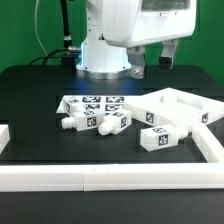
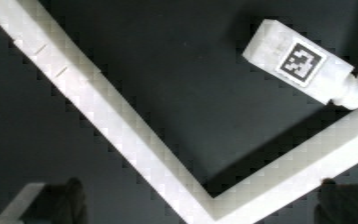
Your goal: Assemble one leg
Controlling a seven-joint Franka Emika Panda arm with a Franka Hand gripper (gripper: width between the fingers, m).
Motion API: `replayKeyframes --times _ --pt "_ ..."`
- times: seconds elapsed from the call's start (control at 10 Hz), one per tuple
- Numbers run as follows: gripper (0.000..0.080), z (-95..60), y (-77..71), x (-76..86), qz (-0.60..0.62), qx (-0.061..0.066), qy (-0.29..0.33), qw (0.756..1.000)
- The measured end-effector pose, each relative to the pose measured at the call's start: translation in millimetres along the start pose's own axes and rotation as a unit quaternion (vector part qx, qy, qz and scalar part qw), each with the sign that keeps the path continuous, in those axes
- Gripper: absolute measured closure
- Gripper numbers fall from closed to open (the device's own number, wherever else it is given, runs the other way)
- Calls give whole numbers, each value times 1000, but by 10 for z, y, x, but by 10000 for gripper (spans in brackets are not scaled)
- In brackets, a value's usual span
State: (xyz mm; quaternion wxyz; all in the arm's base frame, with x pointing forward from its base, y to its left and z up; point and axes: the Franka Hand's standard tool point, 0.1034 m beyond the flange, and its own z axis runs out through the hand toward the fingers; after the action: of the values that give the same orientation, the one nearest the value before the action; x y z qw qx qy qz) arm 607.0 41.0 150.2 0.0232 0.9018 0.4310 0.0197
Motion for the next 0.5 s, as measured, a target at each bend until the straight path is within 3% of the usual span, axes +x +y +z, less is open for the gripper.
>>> replayKeyframes --times 0.5 --pt "150 0 -1 0 1 0 0 1000"
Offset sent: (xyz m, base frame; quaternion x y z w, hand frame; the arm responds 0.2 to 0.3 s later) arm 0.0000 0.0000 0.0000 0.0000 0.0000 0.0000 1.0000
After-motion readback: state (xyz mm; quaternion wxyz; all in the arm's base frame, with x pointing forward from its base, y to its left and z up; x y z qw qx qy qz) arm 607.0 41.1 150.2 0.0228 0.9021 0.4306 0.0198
